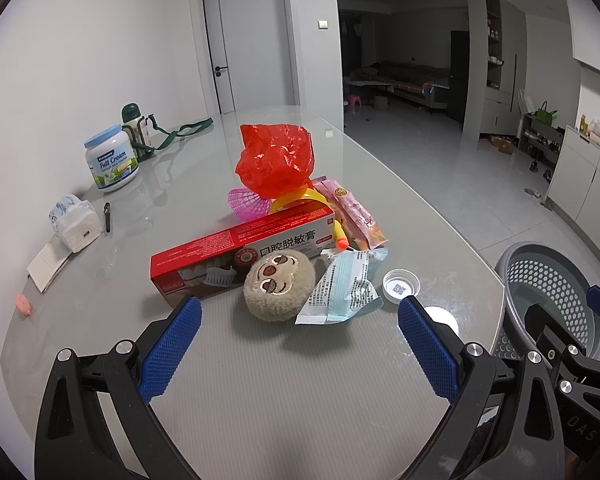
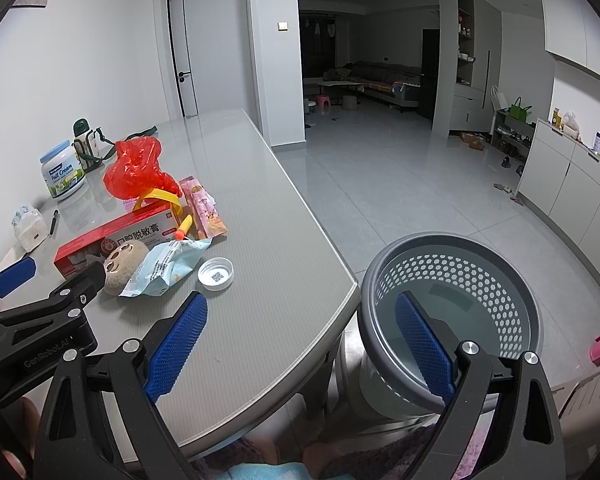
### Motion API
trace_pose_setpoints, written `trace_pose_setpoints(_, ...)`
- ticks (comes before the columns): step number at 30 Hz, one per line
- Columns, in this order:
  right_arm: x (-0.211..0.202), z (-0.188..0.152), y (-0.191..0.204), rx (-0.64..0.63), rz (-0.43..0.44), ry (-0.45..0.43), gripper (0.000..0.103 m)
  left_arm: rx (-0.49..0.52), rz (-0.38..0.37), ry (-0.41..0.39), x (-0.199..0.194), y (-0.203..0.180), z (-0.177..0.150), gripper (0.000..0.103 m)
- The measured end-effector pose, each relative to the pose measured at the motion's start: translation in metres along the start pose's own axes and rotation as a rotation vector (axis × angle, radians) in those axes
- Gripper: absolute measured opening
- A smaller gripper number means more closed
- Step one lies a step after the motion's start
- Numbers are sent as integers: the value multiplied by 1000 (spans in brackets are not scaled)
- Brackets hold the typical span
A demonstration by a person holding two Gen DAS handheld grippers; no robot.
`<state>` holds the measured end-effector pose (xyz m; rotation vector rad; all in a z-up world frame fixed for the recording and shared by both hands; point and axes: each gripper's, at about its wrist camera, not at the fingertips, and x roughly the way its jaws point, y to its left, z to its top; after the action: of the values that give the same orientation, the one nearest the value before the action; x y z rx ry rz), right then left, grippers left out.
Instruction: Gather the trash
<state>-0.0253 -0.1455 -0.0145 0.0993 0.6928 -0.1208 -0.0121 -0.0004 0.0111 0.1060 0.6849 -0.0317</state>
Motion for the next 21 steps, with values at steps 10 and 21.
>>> trace_pose_setpoints(10,-3,2,0,1,-1,-2,91,1,1,-6,-2,0,-1,97)
trace_pose_setpoints(21,-3,1,-1,3,1,-4,91,3,0,-7,-3,0,-2,97)
